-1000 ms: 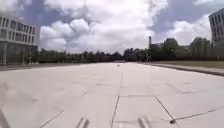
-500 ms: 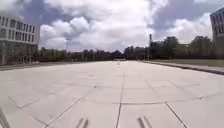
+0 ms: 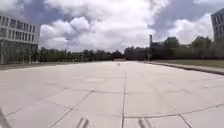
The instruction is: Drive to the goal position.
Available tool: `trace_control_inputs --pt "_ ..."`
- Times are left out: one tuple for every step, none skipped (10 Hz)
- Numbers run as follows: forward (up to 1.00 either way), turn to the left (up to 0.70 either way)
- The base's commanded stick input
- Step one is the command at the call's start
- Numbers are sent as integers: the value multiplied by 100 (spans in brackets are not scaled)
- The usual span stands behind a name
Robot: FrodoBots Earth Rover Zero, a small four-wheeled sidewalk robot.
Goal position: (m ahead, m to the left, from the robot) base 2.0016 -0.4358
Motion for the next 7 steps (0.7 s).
trace_control_inputs --pt "70 0" --pt "70 0" --pt "70 0" --pt "70 0" --pt "70 0" --pt "70 0" --pt "70 0"
